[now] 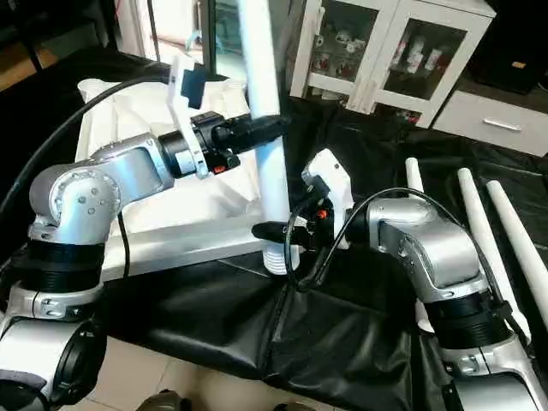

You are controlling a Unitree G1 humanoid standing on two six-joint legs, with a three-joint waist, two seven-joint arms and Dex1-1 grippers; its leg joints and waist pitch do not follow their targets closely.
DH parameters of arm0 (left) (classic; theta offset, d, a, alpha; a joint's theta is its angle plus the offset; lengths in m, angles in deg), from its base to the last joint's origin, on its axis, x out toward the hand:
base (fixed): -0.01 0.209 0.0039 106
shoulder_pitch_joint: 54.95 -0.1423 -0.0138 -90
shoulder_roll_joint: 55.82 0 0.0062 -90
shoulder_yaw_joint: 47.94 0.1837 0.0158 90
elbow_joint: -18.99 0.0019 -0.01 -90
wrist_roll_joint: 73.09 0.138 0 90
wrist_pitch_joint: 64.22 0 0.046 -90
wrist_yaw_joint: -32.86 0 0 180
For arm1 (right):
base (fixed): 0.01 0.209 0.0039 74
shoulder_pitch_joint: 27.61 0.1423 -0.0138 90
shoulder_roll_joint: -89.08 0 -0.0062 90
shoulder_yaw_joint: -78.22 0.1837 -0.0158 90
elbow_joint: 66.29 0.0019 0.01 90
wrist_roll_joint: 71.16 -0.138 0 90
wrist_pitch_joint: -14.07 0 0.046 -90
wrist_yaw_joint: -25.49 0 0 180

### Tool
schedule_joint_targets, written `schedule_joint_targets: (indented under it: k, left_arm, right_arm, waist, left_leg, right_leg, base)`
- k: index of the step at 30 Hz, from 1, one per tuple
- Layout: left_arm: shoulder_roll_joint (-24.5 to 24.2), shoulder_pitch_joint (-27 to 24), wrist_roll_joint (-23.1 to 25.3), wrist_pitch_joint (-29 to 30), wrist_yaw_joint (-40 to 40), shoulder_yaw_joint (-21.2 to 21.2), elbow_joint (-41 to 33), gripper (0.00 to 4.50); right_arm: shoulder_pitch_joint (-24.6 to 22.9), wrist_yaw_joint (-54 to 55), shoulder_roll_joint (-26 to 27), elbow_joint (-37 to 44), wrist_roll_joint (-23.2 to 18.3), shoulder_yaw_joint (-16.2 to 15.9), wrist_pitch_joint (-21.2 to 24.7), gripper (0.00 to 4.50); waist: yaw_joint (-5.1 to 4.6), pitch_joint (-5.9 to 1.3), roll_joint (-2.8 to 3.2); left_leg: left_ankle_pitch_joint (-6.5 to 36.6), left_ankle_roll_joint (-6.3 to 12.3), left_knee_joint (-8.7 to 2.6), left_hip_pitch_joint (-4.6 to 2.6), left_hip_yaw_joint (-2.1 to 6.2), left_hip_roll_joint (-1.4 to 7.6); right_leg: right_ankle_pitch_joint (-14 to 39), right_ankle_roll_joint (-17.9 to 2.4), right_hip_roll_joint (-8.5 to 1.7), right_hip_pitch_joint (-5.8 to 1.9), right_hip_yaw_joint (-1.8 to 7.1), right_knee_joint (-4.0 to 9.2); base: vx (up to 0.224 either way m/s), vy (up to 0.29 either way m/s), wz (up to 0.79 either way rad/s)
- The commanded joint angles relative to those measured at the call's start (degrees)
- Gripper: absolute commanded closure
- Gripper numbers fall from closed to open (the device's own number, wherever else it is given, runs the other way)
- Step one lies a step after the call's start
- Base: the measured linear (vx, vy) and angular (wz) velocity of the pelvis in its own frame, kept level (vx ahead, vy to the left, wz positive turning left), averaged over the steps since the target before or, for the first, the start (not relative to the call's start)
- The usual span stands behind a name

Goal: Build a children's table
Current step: Insert table leg to table base

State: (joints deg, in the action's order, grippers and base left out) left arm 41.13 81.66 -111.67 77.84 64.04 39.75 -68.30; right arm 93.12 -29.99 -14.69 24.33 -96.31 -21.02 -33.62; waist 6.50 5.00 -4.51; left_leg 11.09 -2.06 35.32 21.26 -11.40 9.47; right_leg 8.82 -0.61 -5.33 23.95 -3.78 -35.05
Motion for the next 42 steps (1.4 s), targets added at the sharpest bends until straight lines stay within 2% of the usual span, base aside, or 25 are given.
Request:
schedule_joint_targets:
  k: [1,10,21,23,25,33,35,38,39,40,42]
  left_arm:
    - [-0.1,-0.2,0.1,0.2,0.8,0.9,-1.5,2.75]
    - [-0.4,-0.2,0.4,-0.2,1.2,1.0,-1.5,2.75]
    - [-0.3,0.4,0.7,-2.0,0.9,0.1,-0.5,2.75]
    - [-0.2,1.1,-0.1,-1.6,0.9,-0.9,0.2,2.05]
    - [-0.6,1.3,-0.9,-0.3,1.5,-1.1,0.2,1.99]
    - [-0.7,0.6,-2.6,1.8,1.3,-2.2,-0.2,1.12]
    - [-0.7,0.5,-2.7,1.9,1.3,-2.4,-0.3,1.08]
    - [-1.0,-0.1,-3.7,2.9,1.8,-2.7,-1.3,0.79]
    - [-1.1,-0.6,-3.9,3.1,2.2,-2.7,-1.9,0.68]
    - [-1.1,-0.6,-3.9,3.1,2.2,-2.7,-1.9,0.62]
    - [-0.9,-0.9,-2.5,0.7,1.6,-2.9,-1.6,0.55]
  right_arm:
    - [-0.7,-0.1,-0.5,0.6,0.0,0.2,0.5,1.71]
    - [-0.9,-0.6,-0.8,0.7,0.2,-0.4,0.2,2.49]
    - [-1.0,-0.5,-0.7,0.6,0.2,-0.2,0.0,2.63]
    - [-0.9,-0.2,-0.7,0.4,0.1,0.3,-0.1,2.63]
    - [-0.6,0.1,-0.5,0.2,0.0,0.8,-0.2,2.63]
    - [0.3,1.1,0.1,-0.6,-1.4,3.7,-0.5,2.65]
    - [0.5,1.3,0.2,-0.7,-1.7,4.3,-0.5,2.65]
    - [1.9,3.1,1.1,-2.6,-3.1,8.1,-1.2,2.65]
    - [3.2,4.9,1.8,-4.4,-3.7,10.8,-2.1,2.65]
    - [3.2,4.9,1.8,-4.4,-3.7,10.8,-2.1,2.65]
    - [4.6,6.8,2.0,-6.3,-3.5,12.8,-3.4,2.65]
  waist:
    - [0.19,-4.9,-0.21]
    - [0.21,-4.97,-0.27]
    - [0.22,-5.0,-0.08]
    - [0.19,-4.95,-0.09]
    - [0.2,-4.96,-0.03]
    - [0.19,-4.94,0.22]
    - [0.23,-4.93,0.2]
    - [0.21,-5.01,0.24]
    - [0.24,-5.0,0.36]
    - [0.2,-4.97,0.3]
    - [0.21,-4.94,0.32]
  left_leg:
    - [6.5,-0.1,-4.2,-0.84,1.72,3.52]
    - [5.7,0.15,-4.11,-0.77,1.71,3.49]
    - [6.2,-0.17,-4.11,-0.83,1.72,3.48]
    - [6.2,-0.13,-4.12,-0.8,1.71,3.48]
    - [6.1,-0.11,-4.12,-0.81,1.71,3.44]
    - [7.1,-0.56,-4.18,-0.91,1.77,3.48]
    - [7.2,-0.6,-4.17,-0.97,1.76,3.47]
    - [7.3,-0.78,-4.15,-0.94,1.74,3.42]
    - [7.2,-0.8,-4.14,-0.96,1.7,3.39]
    - [7.2,-0.84,-4.17,-0.94,1.7,3.39]
    - [7.5,-1.06,-4.17,-0.9,1.69,3.33]
  right_leg:
    - [12.5,-11.5,-3.72,-3.33,2.72,3.36]
    - [11.8,-11.6,-3.7,-3.38,2.7,3.23]
    - [11.9,-11.5,-3.67,-3.37,2.71,3.29]
    - [11.5,-11.7,-3.63,-3.36,2.71,3.25]
    - [11.2,-11.9,-3.62,-3.39,2.7,3.22]
    - [11.6,-12.2,-3.63,-3.33,2.64,3.25]
    - [11.4,-12.4,-3.6,-3.34,2.64,3.21]
    - [11.6,-12.5,-3.67,-3.34,2.63,3.18]
    - [11.5,-12.6,-3.63,-3.29,2.63,3.15]
    - [11.6,-12.6,-3.62,-3.27,2.61,3.22]
    - [12.2,-12.4,-3.63,-3.29,2.58,3.38]
  base:
    - [0.0,0.0,0.0]
    - [0.0,0.0,0.0]
    - [0.0,0.0,0.0]
    - [0.0,0.0,0.0]
    - [0.0,0.0,0.0]
    - [0.0,0.0,0.0]
    - [0.0,0.0,0.0]
    - [0.0,0.0,0.0]
    - [0.0,0.0,0.0]
    - [0.0,0.0,0.0]
    - [0.0,0.0,0.0]
